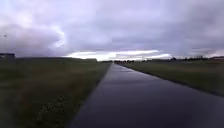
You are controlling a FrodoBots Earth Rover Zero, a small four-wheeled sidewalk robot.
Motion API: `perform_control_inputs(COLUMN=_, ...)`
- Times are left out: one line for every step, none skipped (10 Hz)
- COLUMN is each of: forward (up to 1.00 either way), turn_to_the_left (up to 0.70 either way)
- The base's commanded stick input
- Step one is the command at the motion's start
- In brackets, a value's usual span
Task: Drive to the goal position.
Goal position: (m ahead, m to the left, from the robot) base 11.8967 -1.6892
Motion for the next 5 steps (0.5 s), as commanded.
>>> perform_control_inputs(forward=0.70, turn_to_the_left=0.00)
perform_control_inputs(forward=0.70, turn_to_the_left=0.00)
perform_control_inputs(forward=0.70, turn_to_the_left=0.00)
perform_control_inputs(forward=0.70, turn_to_the_left=0.00)
perform_control_inputs(forward=0.70, turn_to_the_left=0.00)
